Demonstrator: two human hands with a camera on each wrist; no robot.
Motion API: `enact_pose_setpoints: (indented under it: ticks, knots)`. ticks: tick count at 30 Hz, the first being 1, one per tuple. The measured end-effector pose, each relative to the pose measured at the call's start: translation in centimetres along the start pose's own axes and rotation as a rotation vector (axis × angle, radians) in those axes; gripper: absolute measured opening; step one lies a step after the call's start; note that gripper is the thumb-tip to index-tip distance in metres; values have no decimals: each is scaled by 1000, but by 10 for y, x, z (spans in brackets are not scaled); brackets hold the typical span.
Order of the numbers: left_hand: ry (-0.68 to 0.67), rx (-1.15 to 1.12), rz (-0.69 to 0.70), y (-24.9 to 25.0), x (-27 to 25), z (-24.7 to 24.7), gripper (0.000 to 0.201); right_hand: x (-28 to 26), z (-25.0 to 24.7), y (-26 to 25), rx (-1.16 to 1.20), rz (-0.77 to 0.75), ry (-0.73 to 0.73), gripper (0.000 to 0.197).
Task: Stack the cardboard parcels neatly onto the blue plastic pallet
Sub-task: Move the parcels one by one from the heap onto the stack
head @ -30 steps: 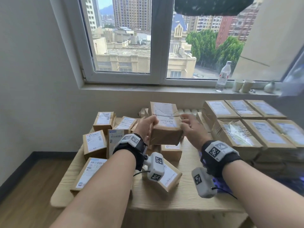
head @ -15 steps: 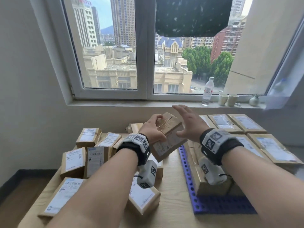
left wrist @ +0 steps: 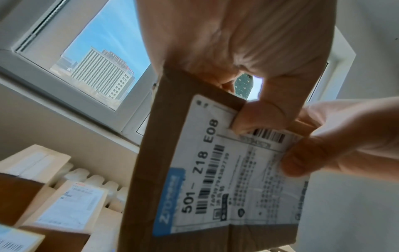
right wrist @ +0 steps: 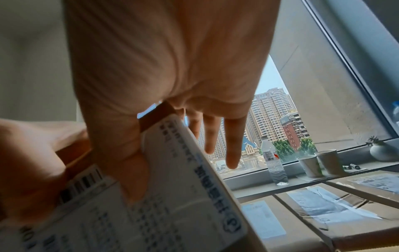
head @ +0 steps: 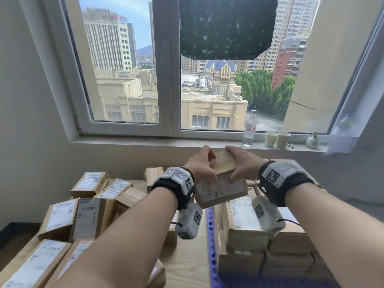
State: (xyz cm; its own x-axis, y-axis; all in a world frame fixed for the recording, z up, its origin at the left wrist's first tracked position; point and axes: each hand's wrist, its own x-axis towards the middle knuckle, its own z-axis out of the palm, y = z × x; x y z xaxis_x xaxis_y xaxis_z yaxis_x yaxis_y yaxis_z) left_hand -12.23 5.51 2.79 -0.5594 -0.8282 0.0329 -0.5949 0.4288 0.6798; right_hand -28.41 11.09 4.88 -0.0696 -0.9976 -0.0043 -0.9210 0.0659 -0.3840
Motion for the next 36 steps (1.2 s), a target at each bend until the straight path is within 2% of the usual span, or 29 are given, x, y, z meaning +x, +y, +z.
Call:
enact_pose_setpoints:
  ticks: [3,6,8,10,13,16,19,22,24,27,30,32,34,36]
  knots:
    - [-22,23,-19,19,18,7,58,9,-14,26,83,4,48,109]
    - [-26,44,-12,38,34,15,74,16,-23,53,141,42,90,108]
    - [64,30,-18,45,44,20,86,20,-27,73,230,89,127,112]
    - [208,-17,-37,44,56,27,92,24,-30,93,344,155,197,112]
    - [339,-245,-153,44,68,35,103,28,-37,119,520,256,295,105]
    - [283,-501,-263,52,83,44,94,33,-42,133,770,303,286,96]
    - [135,-652,-314,60,98,56,66,38,-41,141,1005,303,248,91]
    - [18,-715,-294,63,117,66,44,45,-34,146,1043,290,156,72]
    - [1,-743,-284,60,128,69,31,55,-28,151,998,316,101,64]
    - [10,-743,-322,49,143,69,37,74,-20,157,945,379,76,67]
    - [46,-697,-360,37,158,67,41,92,-10,157,976,441,76,58]
    - [53,-672,-400,29,167,67,41,104,-2,157,931,474,81,63]
    - [51,-612,-426,21,175,69,51,113,8,158,881,510,76,70]
    - [47,-563,-458,9,182,73,65,119,15,158,878,544,44,68]
